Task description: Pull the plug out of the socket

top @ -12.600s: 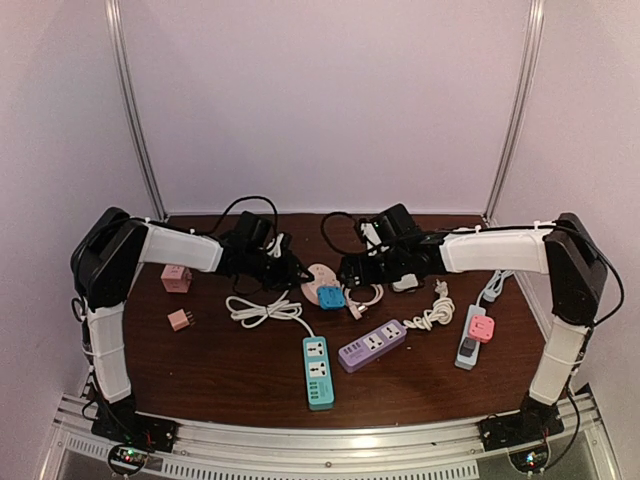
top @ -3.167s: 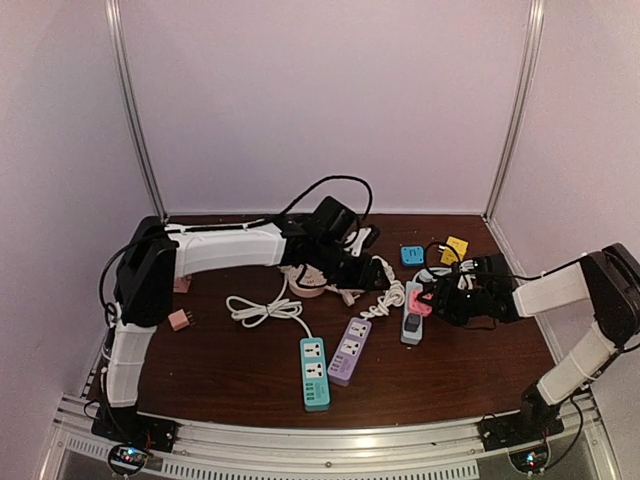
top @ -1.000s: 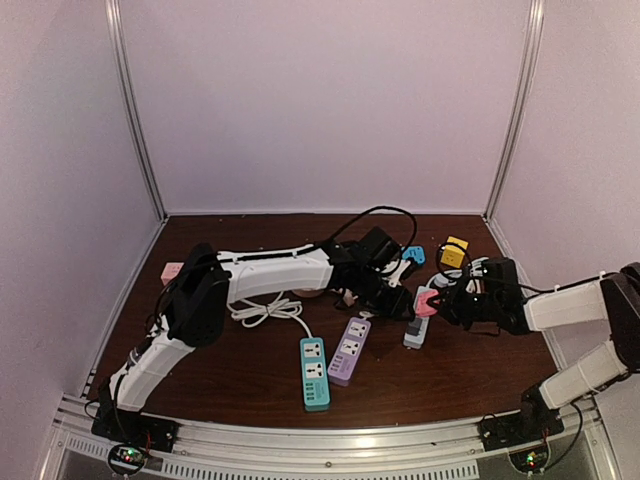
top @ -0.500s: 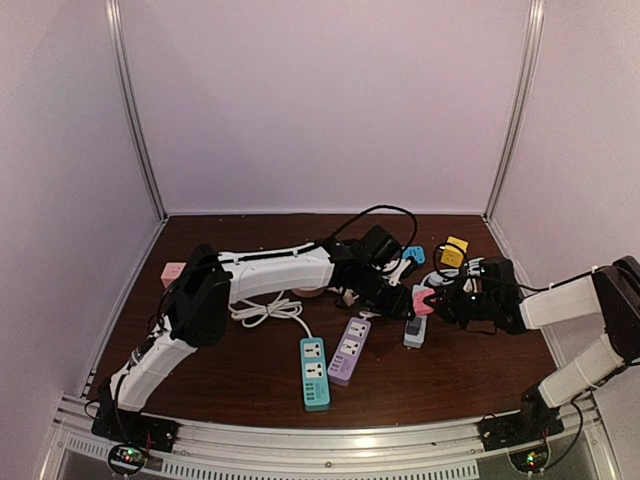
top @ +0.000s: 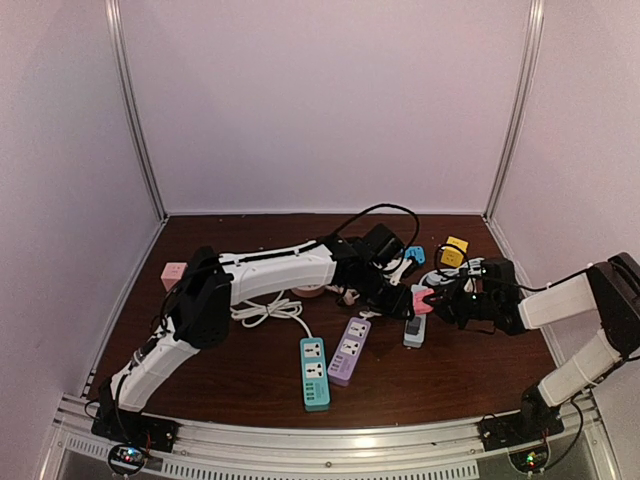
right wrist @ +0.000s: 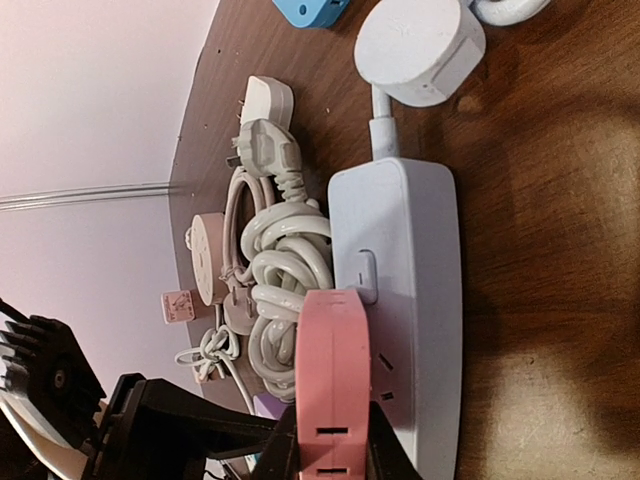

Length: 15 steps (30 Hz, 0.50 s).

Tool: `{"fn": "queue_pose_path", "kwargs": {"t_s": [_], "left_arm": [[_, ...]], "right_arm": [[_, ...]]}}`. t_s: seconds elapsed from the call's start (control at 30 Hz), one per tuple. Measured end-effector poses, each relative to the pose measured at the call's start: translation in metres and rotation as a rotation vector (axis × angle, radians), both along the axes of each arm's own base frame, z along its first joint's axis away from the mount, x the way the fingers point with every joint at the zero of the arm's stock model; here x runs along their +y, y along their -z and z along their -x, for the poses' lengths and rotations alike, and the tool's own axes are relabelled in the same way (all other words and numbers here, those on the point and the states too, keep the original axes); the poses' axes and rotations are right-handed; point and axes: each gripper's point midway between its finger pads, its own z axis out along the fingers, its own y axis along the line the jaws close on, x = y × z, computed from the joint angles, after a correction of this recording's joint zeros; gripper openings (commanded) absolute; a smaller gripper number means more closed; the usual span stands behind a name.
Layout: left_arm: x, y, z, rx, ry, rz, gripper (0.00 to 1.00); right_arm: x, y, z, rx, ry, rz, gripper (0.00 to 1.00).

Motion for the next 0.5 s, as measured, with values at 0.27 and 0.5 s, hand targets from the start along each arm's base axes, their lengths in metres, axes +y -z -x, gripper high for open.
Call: {"fn": "queue_pose_path", "kwargs": {"t_s": [0.27,0.5], "left_arm": [[0.0,0.0,0.0,0.0,0.0,-0.001,0.42],[0.0,0.0,0.0,-0.002,-0.001,-0.002,0.42]], "right_arm": [[0.0,-0.001,0.0,0.001,0.0,-0.007,0.05],[0.005,-0.016,-0.004,-0.056,-0.024,-0.048,0.05]]}}
